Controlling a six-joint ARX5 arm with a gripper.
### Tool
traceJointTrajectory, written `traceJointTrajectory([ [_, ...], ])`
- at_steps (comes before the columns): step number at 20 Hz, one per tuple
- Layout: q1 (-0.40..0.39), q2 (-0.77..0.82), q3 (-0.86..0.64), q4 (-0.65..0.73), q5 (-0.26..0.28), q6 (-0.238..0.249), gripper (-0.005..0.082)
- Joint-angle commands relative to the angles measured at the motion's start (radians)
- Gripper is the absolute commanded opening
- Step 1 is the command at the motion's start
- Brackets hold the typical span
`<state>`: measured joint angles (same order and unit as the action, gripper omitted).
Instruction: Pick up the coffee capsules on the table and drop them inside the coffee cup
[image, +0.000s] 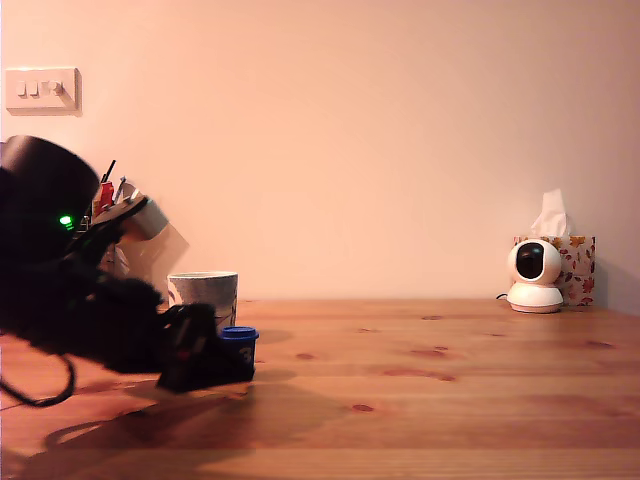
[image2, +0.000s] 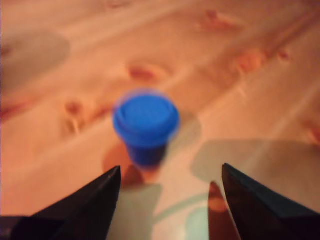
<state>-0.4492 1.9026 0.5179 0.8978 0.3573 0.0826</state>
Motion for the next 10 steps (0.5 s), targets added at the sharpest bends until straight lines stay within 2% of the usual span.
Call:
traceJointTrajectory([
  [1, -0.003, 0.037, 0.022, -0.008, 0.001, 0.005, 0.0588],
  [10, -0.003, 0.058, 0.127, -0.087, 0.002, 0.016, 0.0585],
])
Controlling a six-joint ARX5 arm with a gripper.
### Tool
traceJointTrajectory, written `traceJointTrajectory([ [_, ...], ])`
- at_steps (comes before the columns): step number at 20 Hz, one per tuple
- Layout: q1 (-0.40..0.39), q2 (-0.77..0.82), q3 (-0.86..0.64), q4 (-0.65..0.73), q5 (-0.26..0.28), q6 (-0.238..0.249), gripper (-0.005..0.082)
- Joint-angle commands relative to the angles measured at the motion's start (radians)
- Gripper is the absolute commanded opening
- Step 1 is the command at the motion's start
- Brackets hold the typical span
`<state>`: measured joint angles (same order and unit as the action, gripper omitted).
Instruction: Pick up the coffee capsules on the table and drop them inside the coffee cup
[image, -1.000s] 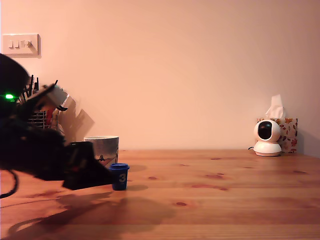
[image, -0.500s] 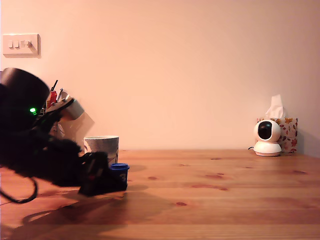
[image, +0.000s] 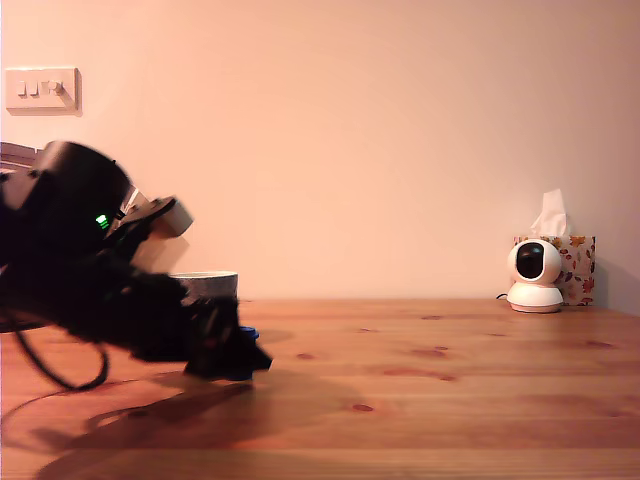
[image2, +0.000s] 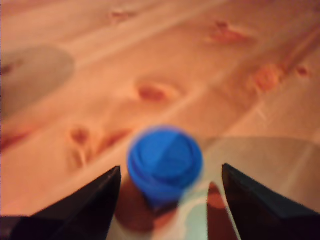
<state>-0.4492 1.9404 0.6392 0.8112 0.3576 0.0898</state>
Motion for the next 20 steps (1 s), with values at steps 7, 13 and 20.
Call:
traceJointTrajectory([
  [7, -0.003, 0.063, 0.031, -0.037, 0.001, 0.009, 0.0583],
  [13, -0.004, 0.063, 0.031, -0.049, 0.0, 0.016, 0.0398],
  [20, -0.004, 0.063, 0.031, -0.047, 0.001, 0.016, 0.016],
])
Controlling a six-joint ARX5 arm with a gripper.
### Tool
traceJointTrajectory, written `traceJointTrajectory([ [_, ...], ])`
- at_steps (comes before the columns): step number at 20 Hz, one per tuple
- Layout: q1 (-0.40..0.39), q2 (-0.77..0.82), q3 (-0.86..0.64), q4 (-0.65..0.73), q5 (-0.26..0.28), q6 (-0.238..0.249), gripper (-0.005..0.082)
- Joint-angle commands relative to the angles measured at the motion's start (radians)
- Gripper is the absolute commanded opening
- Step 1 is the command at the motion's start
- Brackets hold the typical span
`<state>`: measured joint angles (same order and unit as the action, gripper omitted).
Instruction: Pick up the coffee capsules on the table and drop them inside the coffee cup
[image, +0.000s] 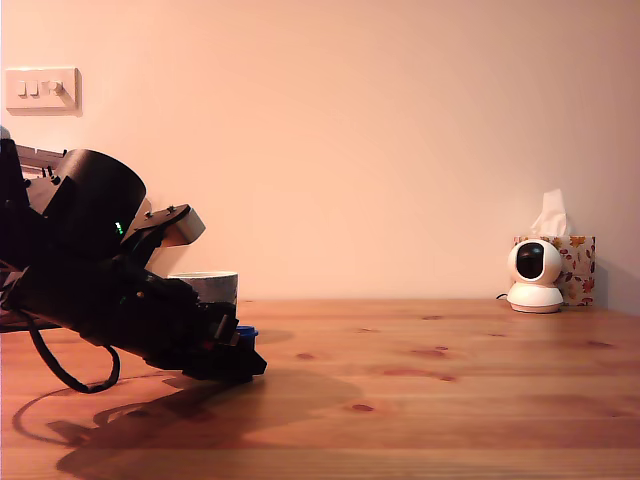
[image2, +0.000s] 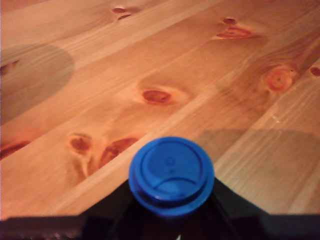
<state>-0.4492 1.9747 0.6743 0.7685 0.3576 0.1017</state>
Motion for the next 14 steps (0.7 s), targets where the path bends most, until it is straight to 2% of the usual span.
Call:
traceJointTrajectory([
  [1, -0.004, 0.028, -0.004, -0.003, 0.001, 0.004, 0.016],
  [9, -0.003, -0.006, -0.004, -0.007, 0.001, 0.003, 0.016],
  [14, -0.003, -0.146, -0.004, -0.169, 0.0, 0.003, 0.016],
])
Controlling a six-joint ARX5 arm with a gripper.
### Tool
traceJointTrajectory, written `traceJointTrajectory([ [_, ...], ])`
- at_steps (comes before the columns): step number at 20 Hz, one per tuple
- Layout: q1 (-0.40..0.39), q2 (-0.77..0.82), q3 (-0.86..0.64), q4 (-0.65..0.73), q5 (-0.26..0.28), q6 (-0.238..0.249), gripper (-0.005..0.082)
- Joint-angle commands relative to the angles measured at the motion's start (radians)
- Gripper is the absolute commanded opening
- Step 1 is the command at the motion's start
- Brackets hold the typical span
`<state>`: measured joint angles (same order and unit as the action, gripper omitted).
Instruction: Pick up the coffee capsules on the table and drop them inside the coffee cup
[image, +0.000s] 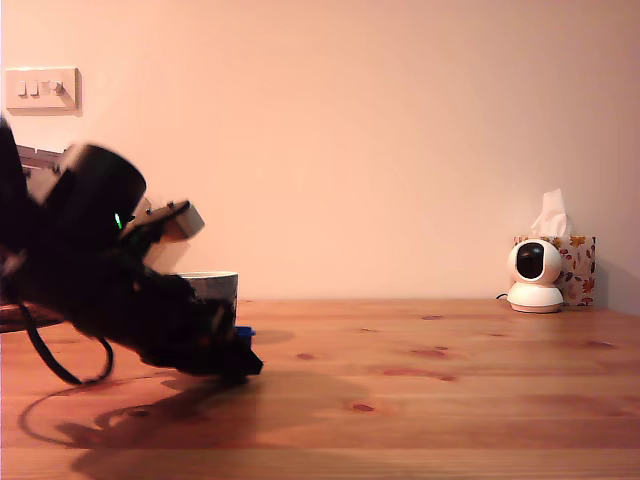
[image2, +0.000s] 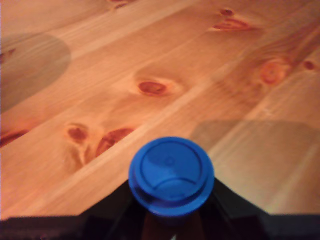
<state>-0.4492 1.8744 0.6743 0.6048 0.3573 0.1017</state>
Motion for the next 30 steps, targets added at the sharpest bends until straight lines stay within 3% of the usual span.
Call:
traceJointTrajectory([
  [1, -0.003, -0.08, -0.004, -0.048, 0.0, 0.003, 0.016],
  [4, 0.0, -0.183, -0.004, -0.168, -0.006, -0.006, 0.016],
  [10, 0.026, -0.336, -0.004, -0.335, -0.07, -0.027, 0.016],
  [14, 0.072, -0.364, 0.017, -0.442, -0.103, -0.073, 0.016],
  [30, 0.192, -0.362, 0.232, -0.583, -0.13, -0.128, 0.016],
])
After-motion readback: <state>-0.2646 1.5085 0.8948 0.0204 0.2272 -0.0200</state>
